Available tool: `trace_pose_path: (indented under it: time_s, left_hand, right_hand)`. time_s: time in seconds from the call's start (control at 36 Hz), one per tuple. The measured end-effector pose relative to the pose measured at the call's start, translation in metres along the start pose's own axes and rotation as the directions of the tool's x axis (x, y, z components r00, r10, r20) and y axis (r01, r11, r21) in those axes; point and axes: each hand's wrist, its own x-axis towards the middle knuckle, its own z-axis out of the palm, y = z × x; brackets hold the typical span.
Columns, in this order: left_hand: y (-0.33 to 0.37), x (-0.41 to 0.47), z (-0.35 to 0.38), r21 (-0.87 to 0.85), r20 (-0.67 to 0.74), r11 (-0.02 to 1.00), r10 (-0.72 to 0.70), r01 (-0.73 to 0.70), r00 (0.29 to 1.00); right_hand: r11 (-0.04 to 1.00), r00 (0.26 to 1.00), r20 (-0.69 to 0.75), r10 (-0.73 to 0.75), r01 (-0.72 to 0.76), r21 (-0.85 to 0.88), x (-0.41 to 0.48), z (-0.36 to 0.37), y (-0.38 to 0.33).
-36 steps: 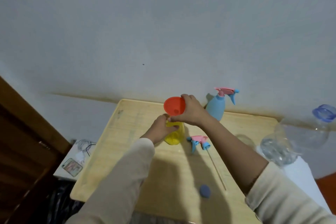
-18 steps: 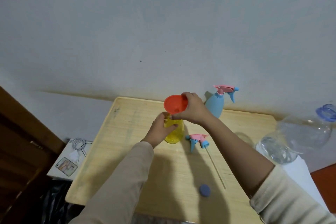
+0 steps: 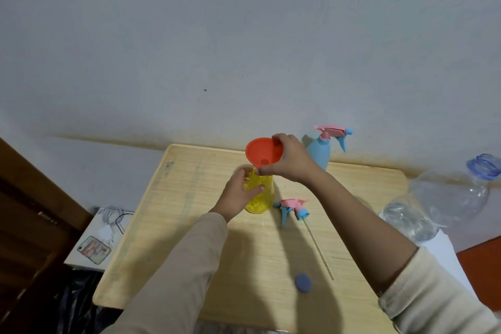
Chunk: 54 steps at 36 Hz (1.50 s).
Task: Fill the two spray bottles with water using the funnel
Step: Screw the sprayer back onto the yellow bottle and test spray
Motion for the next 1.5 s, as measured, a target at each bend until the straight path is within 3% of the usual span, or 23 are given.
trace_pose_path:
  time_s: [1.5]
  left_hand:
    - [-0.009,0.009,0.0,-0.022,0.061,1.0,-0.02,0.021,0.998]
  right_hand:
    - [0.999,0.999,-0.016,0.039,-0.039,0.002,-0.005,-0.006,-0.007]
